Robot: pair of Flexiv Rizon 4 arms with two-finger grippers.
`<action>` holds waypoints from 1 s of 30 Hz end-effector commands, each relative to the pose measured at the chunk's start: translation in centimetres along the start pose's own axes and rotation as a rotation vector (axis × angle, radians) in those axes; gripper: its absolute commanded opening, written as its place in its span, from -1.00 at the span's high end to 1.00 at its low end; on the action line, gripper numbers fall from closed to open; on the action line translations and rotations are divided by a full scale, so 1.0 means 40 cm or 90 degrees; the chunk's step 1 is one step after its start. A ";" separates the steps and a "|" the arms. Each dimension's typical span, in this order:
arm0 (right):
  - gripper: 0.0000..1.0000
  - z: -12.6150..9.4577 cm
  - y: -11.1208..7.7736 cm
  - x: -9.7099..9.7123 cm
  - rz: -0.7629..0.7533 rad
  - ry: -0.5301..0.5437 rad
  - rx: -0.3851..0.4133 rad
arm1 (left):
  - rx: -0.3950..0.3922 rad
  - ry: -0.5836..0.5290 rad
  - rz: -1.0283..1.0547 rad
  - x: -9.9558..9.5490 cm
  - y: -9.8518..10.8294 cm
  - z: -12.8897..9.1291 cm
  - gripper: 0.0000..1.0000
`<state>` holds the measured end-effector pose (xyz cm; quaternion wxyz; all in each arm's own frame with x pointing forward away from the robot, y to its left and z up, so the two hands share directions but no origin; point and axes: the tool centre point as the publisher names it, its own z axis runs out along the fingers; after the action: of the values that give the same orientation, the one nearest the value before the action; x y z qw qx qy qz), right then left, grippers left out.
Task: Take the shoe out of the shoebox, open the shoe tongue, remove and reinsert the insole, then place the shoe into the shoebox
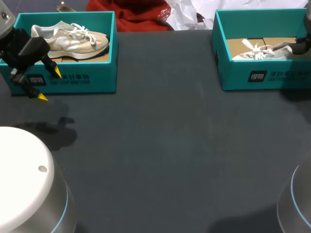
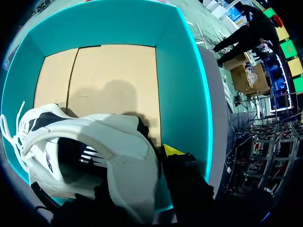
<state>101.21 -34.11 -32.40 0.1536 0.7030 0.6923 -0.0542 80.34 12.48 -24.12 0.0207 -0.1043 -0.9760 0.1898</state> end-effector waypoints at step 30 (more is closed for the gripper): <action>0.26 0.072 0.009 0.035 0.005 0.022 0.008 | -0.001 0.001 0.000 0.000 0.000 0.000 -1.00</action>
<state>101.96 -33.68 -35.74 0.1379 0.7069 0.6924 -0.0440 80.34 12.48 -24.12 0.0207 -0.1043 -0.9760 0.1898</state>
